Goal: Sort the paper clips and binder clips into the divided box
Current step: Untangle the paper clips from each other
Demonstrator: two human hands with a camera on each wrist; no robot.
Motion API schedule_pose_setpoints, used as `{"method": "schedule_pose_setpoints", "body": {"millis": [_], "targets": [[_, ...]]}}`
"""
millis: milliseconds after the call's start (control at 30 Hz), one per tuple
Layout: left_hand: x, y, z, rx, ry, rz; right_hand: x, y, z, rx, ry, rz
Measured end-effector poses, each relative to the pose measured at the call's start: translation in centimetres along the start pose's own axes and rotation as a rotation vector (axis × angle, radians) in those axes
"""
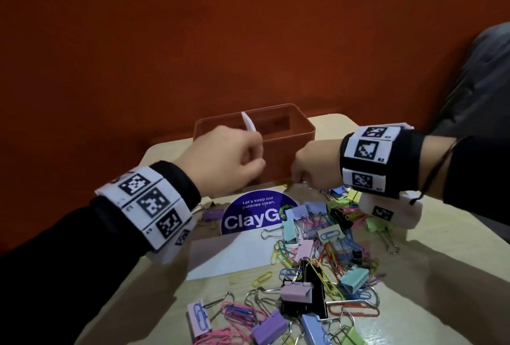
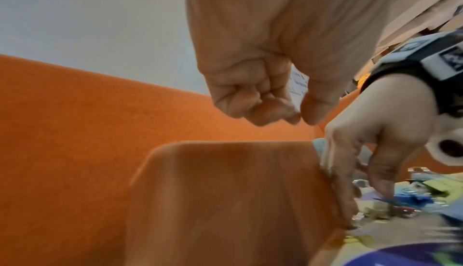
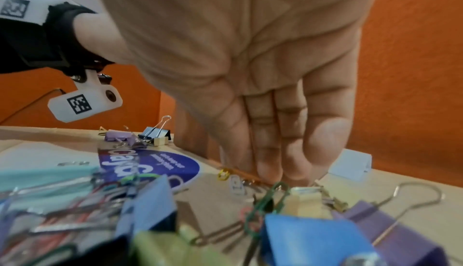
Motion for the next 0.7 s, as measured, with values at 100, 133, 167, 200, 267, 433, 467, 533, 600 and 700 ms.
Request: {"method": "schedule_pose_setpoints", "body": {"millis": [100,133,167,200,267,433,467,533,600,700], "targets": [[-0.1,-3.4,-0.4,-0.062,-0.006,0.216,-0.2,-0.3,0.8,-0.007,0.049,-0.011],[0.0,-4.5,-0.6,-0.089,-0.017,0.274,-0.1,-0.2,1.0,-0.032,0.070,-0.030],[0.0,-5.4,-0.7,-0.117,-0.027,0.315,0.0,-0.1,1.2,-0.062,0.086,-0.051],[0.0,-6.2,-0.8,-0.139,-0.035,0.342,0.2,0.0,1.3,-0.088,0.096,-0.074],[0.0,-7.3,-0.9,-0.172,-0.045,0.385,0.3,0.2,1.3,-0.105,0.096,-0.121],[-0.2,-8.1,-1.5,-0.231,-0.097,0.438,-0.4,-0.1,0.6,-0.077,0.032,-0.108],[-0.3,-8.1,-1.5,-0.233,-0.103,0.438,-0.6,-0.1,0.6,-0.079,0.041,-0.107],[-0.3,-7.8,-1.4,-0.201,-0.092,0.429,-0.8,0.0,1.0,-0.078,0.068,-0.117],[-0.3,-7.5,-1.3,-0.159,-0.072,0.405,-1.1,0.1,1.5,-0.075,0.089,-0.122],[-0.2,-7.3,-1.1,-0.160,-0.046,0.396,-1.4,0.2,2.3,-0.051,0.124,-0.091]]}}
Point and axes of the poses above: each hand's wrist, its own x-axis away from the middle knuckle, its own y-axis out of the back of the hand, z = x × y, the point moved 8 cm from there along -x, towards the middle knuckle, and after that the axes turned 11 degrees about y, right-handed, at the moved point
